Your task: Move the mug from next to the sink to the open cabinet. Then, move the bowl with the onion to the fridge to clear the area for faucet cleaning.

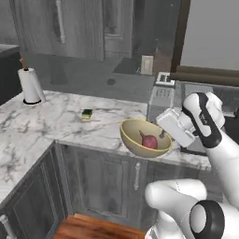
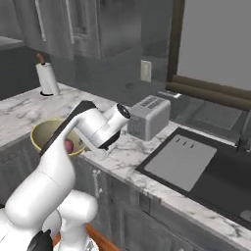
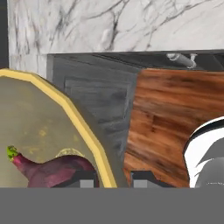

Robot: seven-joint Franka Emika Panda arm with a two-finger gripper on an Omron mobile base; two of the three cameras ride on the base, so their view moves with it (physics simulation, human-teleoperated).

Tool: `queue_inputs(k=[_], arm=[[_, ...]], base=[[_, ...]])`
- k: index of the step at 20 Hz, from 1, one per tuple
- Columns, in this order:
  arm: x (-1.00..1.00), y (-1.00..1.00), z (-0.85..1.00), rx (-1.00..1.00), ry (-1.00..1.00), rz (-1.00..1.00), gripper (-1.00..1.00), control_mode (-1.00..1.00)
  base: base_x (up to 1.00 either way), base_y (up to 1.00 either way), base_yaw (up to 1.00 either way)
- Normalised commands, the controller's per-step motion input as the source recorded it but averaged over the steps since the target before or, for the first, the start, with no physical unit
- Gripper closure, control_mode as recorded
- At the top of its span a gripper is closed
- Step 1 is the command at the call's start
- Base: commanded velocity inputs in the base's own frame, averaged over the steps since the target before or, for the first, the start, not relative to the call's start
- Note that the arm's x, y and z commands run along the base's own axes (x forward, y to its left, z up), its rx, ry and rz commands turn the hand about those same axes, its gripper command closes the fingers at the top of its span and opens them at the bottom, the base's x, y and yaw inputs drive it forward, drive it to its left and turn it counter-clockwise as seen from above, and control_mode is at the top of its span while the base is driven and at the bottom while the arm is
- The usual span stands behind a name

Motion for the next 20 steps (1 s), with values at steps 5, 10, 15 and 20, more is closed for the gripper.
queue_inputs(k=[5, 10, 15, 20], arm=[[0.0, 0.0, 0.0, 0.0, 0.0, 0.0, 1.0, 1.0], [0.0, 0.0, 0.0, 0.0, 0.0, 0.0, 1.0, 1.0], [0.0, 0.0, 0.0, 0.0, 0.0, 0.0, 1.0, 1.0], [0.0, 0.0, 0.0, 0.0, 0.0, 0.0, 1.0, 1.0]], base=[[-0.19, -0.01, 0.85], [-0.1, 0.0, 0.87], [-0.06, 0.0, 0.92], [-0.07, 0.0, 0.94]])
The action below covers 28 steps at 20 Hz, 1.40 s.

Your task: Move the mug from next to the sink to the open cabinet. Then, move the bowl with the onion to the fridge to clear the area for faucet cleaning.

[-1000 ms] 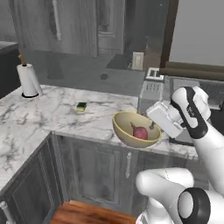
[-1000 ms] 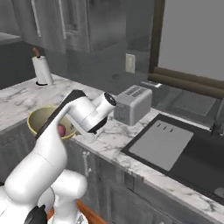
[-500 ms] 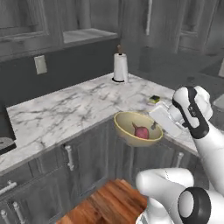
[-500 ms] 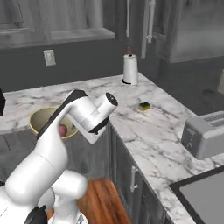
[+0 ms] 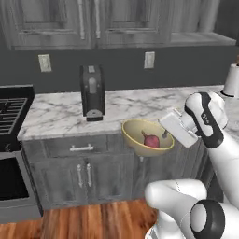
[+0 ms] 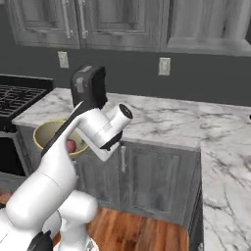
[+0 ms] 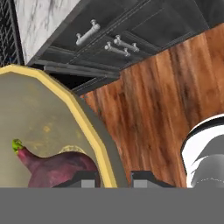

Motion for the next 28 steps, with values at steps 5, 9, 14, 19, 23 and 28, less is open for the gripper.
queue_inputs(k=[5, 9, 14, 19, 23, 28], arm=[[0.0, 0.0, 0.0, 0.0, 0.0, 0.0, 1.0, 1.0], [0.0, 0.0, 0.0, 0.0, 0.0, 0.0, 1.0, 1.0], [0.0, 0.0, 0.0, 0.0, 0.0, 0.0, 1.0, 1.0], [0.0, 0.0, 0.0, 0.0, 0.0, 0.0, 1.0, 1.0], [0.0, 0.0, 0.0, 0.0, 0.0, 0.0, 1.0, 1.0], [0.0, 0.0, 0.0, 0.0, 0.0, 0.0, 1.0, 1.0]], base=[[-0.06, 0.06, 0.92], [0.0, 0.19, 0.93], [0.0, 0.31, 0.86], [0.04, 0.34, 0.78], [0.63, 0.39, 0.55], [1.0, 0.52, 0.25]])
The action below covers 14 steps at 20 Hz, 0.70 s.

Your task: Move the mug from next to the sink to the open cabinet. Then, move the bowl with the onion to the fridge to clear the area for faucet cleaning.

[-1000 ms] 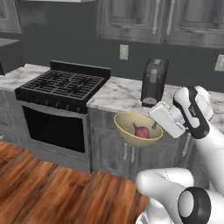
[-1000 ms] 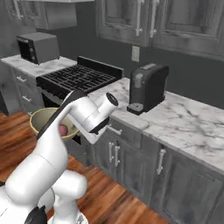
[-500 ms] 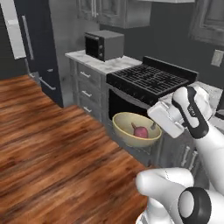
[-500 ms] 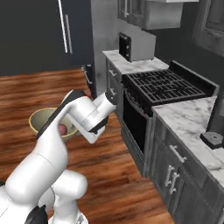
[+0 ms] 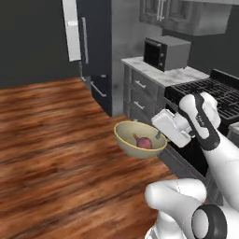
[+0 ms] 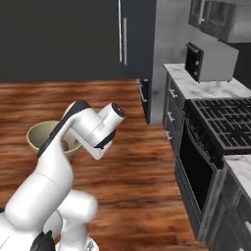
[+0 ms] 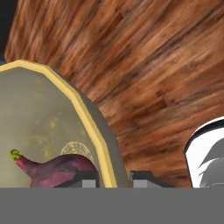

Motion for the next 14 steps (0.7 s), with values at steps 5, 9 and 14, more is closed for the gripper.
queue_inputs(k=[5, 9, 14], arm=[[0.0, 0.0, 0.0, 0.0, 0.0, 0.0, 1.0, 1.0], [0.0, 0.0, 0.0, 0.0, 0.0, 0.0, 1.0, 1.0], [0.0, 0.0, 0.0, 0.0, 0.0, 0.0, 1.0, 1.0]], base=[[1.0, 0.66, 0.12], [1.0, 0.71, 0.04], [1.0, 0.82, 0.0]])
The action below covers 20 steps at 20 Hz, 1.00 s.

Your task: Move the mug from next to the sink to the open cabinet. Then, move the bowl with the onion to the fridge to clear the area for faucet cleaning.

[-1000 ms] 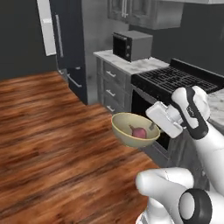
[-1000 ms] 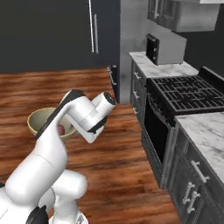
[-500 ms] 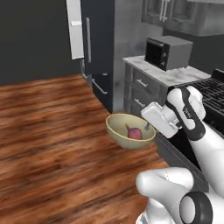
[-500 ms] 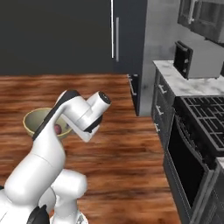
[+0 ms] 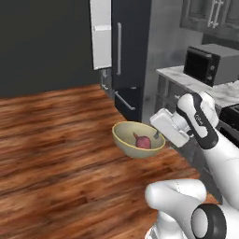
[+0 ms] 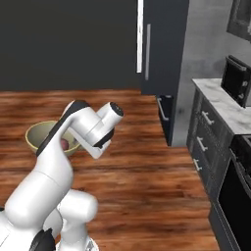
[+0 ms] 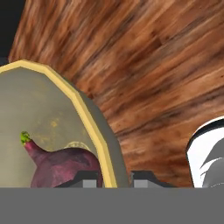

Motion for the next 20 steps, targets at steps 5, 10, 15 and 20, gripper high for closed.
queue_inputs(k=[5, 10, 15, 20], arm=[[0.0, 0.0, 0.0, 0.0, 0.0, 0.0, 1.0, 1.0], [0.0, 0.0, 0.0, 0.0, 0.0, 0.0, 1.0, 1.0], [0.0, 0.0, 0.0, 0.0, 0.0, 0.0, 1.0, 1.0], [0.0, 0.0, 0.0, 0.0, 0.0, 0.0, 1.0, 1.0]], base=[[1.0, 0.75, 0.0], [1.0, 0.75, 0.0], [1.0, 0.68, -0.1], [0.98, 0.66, -0.16]])
